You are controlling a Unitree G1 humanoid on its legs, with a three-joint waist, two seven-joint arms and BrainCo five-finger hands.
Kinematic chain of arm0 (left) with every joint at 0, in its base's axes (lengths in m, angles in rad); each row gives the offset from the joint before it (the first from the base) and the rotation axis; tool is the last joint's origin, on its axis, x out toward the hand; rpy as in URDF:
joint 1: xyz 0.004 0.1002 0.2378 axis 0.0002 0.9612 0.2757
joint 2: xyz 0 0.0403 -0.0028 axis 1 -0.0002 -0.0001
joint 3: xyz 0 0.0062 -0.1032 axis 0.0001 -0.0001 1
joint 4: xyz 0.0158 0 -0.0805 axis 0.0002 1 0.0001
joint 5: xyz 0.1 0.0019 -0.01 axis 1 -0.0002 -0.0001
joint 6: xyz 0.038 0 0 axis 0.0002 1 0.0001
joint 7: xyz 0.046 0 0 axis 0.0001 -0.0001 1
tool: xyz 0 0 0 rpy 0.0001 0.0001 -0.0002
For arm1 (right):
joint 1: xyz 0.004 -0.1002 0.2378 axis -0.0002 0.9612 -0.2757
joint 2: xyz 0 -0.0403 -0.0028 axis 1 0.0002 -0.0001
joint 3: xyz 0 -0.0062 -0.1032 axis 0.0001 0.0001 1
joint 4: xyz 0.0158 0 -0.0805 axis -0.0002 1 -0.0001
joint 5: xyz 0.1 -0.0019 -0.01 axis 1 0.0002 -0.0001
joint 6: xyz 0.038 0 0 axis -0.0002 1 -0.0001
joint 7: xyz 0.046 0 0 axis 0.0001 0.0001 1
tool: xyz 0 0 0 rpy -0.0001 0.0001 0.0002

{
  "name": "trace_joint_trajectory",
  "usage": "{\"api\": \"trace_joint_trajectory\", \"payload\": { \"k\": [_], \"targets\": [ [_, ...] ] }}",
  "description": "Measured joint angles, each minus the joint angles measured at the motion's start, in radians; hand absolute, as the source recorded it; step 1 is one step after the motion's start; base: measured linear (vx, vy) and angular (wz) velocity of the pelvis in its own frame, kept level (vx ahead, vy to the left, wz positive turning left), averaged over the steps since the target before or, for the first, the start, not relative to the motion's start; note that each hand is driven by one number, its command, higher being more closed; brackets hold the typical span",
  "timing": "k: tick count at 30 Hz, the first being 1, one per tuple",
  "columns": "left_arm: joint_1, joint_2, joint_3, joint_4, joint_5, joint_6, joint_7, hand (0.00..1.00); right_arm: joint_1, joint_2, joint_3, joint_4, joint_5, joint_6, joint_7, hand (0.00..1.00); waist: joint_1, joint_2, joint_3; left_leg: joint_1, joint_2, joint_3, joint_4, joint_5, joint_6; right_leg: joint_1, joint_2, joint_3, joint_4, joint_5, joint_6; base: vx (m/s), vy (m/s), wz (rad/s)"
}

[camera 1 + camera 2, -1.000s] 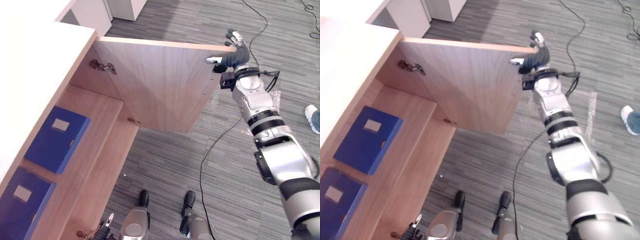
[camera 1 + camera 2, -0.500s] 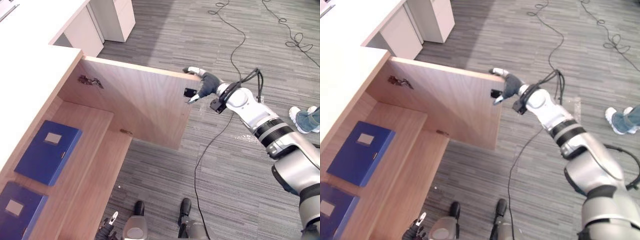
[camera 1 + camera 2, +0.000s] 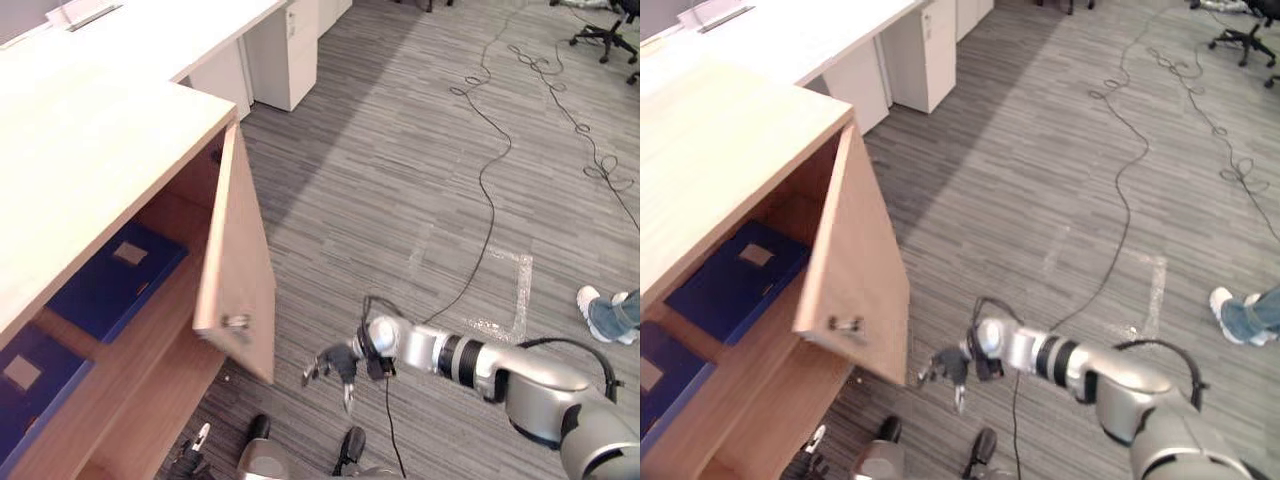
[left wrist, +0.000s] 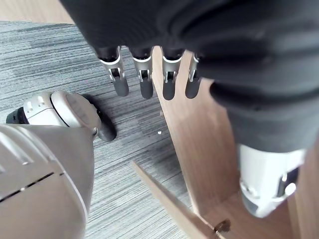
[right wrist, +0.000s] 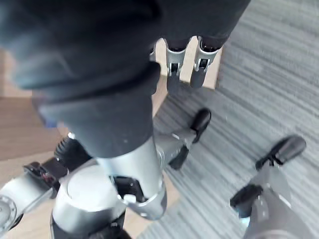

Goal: Walk over to the cabinet, pick up the folder, carry it to the office cabinet, place the folder inside the office cabinet, then close the office cabinet door

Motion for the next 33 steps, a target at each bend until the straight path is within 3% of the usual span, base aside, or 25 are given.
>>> {"api": "trace_joint_trajectory", "payload": {
  "k": [4, 8, 13, 15, 16, 17, 19, 22, 24, 25, 26, 27, 30, 33],
  "targets": [
    [0.0, 0.01, 0.054, -0.001, 0.0, 0.002, 0.0, 0.0, 0.01, 0.0, 0.001, -0.004, 0.008, 0.011, 0.028, 0.0, 0.009, -0.023, -0.006, 0.033, -0.008, -0.022, 0.006, 0.001, 0.005, 0.048, -0.008, -0.013, 0.0, -0.012, 0.013, 0.0, 0.053, 0.16],
    [0.006, 0.031, 0.084, 0.003, 0.0, 0.01, -0.006, 0.0, 0.073, 0.003, 0.008, -0.039, 0.043, 0.02, 0.046, 0.0, 0.04, -0.059, -0.013, 0.012, -0.009, -0.05, 0.055, -0.021, 0.033, 0.07, -0.008, -0.045, -0.001, -0.025, 0.014, -0.07, 0.029, 0.25],
    [0.019, 0.032, 0.094, 0.033, 0.001, 0.017, -0.009, 0.0, 0.2, 0.085, -0.063, 0.004, 0.042, 0.016, 0.012, 0.0, 0.054, -0.059, -0.013, -0.028, -0.02, -0.118, 0.093, -0.045, 0.058, 0.095, -0.011, -0.116, 0.0, -0.027, 0.015, -0.07, 0.024, 0.43],
    [0.018, 0.031, 0.092, 0.042, 0.005, 0.022, -0.009, 0.0, 0.251, 0.145, -0.147, 0.091, 0.032, 0.001, -0.042, 0.0, 0.054, -0.062, -0.009, -0.049, -0.016, -0.075, 0.098, -0.047, 0.128, 0.094, -0.022, -0.147, 0.001, -0.028, 0.017, -0.04, 0.013, 0.49],
    [0.02, 0.025, 0.077, 0.042, 0.008, 0.023, -0.008, 0.0, 0.282, 0.184, -0.212, 0.17, 0.014, -0.006, -0.077, 0.0, 0.052, -0.059, -0.007, -0.053, 0.001, 0.006, 0.095, -0.048, 0.17, 0.096, -0.035, -0.165, 0.002, -0.03, 0.02, -0.03, 0.013, 0.57],
    [0.018, 0.015, 0.051, 0.041, 0.012, 0.024, -0.008, 0.0, 0.312, 0.224, -0.296, 0.263, -0.06, -0.023, -0.144, 0.0, 0.048, -0.053, -0.005, -0.057, 0.02, 0.076, 0.088, -0.049, 0.163, 0.099, -0.044, -0.188, 0.002, -0.033, 0.024, -0.03, 0.02, 0.54],
    [0.017, 0.006, 0.018, 0.04, 0.012, 0.024, -0.006, 0.0, 0.339, 0.268, -0.407, 0.358, -0.104, -0.032, -0.19, 0.0, 0.046, -0.044, 0.001, -0.058, 0.026, 0.091, 0.078, -0.036, 0.132, 0.1, -0.048, -0.202, 0.005, -0.035, 0.027, 0.0, 0.036, 0.32],
    [0.02, -0.028, -0.052, 0.04, 0.012, 0.027, 0.006, 0.0, 0.448, 0.405, -0.792, 0.628, -0.142, -0.052, -0.367, 0.0, 0.022, -0.031, 0.001, -0.022, 0.006, 0.089, -0.017, 0.032, 0.054, 0.101, -0.082, -0.233, 0.034, -0.055, 0.056, 0.07, 0.093, 0.32],
    [0.015, -0.028, -0.077, 0.039, 0.008, 0.028, 0.015, 0.0, 0.507, 0.442, -1.016, 0.74, -0.12, -0.051, -0.45, 0.0, 0.001, -0.026, -0.006, 0.015, -0.018, 0.087, -0.1, 0.083, 0.049, 0.102, -0.111, -0.255, 0.057, -0.07, 0.078, 0.15, 0.139, 0.41],
    [0.012, -0.028, -0.102, 0.039, 0.008, 0.029, 0.017, 0.0, 0.548, 0.445, -1.161, 0.792, -0.089, -0.047, -0.493, 0.0, -0.011, -0.02, -0.018, 0.035, -0.034, 0.085, -0.15, 0.126, 0.043, 0.102, -0.129, -0.267, 0.07, -0.079, 0.092, 0.18, 0.152, 0.39],
    [0.008, -0.028, -0.113, 0.039, 0.009, 0.029, 0.019, 0.0, 0.569, 0.445, -1.229, 0.807, -0.04, -0.045, -0.519, 0.0, -0.017, -0.014, -0.02, 0.046, -0.043, 0.081, -0.166, 0.146, 0.042, 0.105, -0.139, -0.273, 0.075, -0.082, 0.1, 0.23, 0.207, 0.37],
    [-0.006, -0.015, -0.137, 0.04, 0.021, 0.031, 0.028, 0.0, 0.623, 0.447, -1.365, 0.818, 0.129, -0.039, -0.574, 0.0, -0.03, -0.015, -0.02, 0.05, -0.076, 0.075, -0.163, 0.151, 0.04, 0.115, -0.171, -0.282, 0.076, -0.077, 0.112, 0.2, 0.185, 0.28],
    [-0.035, -0.01, -0.176, 0.038, 0.026, 0.03, 0.047, 0.0, 0.686, 0.452, -1.546, 0.805, 0.454, -0.064, -0.64, 0.0, -0.063, -0.015, -0.021, 0.07, -0.135, 0.068, -0.161, 0.151, 0.043, 0.156, -0.225, -0.307, 0.07, -0.067, 0.129, 0.21, 0.168, 0.32],
    [-0.065, -0.02, -0.212, 0.038, 0.041, 0.028, 0.055, 0.0, 0.703, 0.463, -1.637, 0.796, 0.49, -0.078, -0.665, 0.0, -0.073, -0.016, -0.022, 0.088, -0.165, 0.068, -0.161, 0.151, 0.043, 0.19, -0.253, -0.329, 0.07, -0.067, 0.129, 0.13, 0.111, 0.28]
  ]
}}
